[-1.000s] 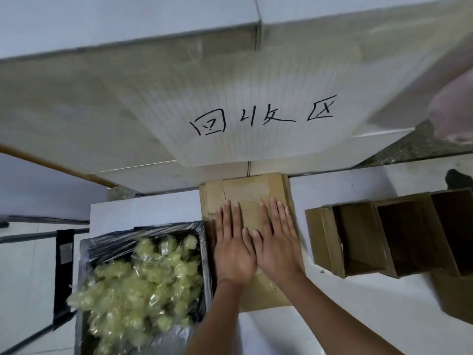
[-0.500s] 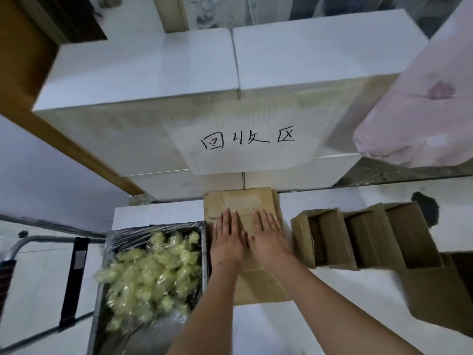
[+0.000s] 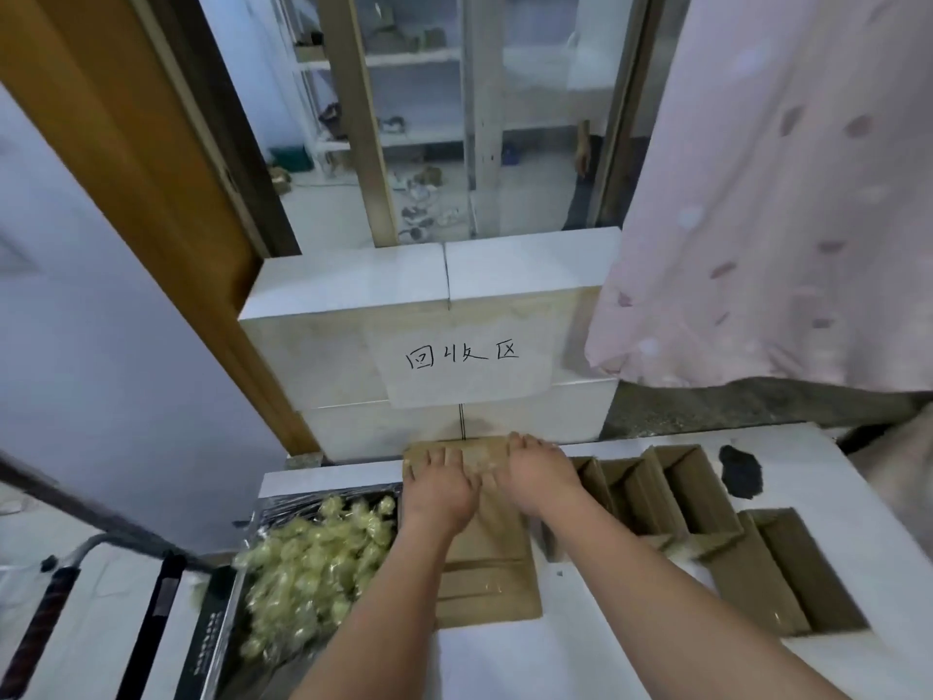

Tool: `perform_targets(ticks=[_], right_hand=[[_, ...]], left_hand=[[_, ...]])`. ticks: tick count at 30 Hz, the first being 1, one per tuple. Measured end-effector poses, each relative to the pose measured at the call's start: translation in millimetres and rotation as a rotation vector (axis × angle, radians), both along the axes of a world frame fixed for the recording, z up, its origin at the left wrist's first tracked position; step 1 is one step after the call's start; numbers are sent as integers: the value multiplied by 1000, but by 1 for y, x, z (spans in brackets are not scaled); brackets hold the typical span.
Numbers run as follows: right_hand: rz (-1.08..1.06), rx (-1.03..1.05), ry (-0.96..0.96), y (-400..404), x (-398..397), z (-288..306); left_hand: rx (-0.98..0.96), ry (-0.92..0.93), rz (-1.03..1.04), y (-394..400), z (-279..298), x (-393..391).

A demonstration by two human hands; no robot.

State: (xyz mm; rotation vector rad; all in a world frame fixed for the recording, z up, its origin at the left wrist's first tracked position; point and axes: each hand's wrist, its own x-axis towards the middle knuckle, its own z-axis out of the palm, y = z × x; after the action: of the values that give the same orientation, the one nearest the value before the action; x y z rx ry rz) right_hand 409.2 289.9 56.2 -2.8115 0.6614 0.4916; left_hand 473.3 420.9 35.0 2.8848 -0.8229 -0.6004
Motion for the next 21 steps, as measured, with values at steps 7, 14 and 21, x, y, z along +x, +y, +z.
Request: perform_targets(ticks=[7,14,21], right_hand=[[-126,-31,-36,28,-91,37],[-269,-67,-1,38,-186,41],[-417,-63,-6,16,-266,40]], left_hand=[[-39,-20,-168,6,35,-67],[10,-8,-366,2,37,-149],[5,-48,-515,-26,36,-218]])
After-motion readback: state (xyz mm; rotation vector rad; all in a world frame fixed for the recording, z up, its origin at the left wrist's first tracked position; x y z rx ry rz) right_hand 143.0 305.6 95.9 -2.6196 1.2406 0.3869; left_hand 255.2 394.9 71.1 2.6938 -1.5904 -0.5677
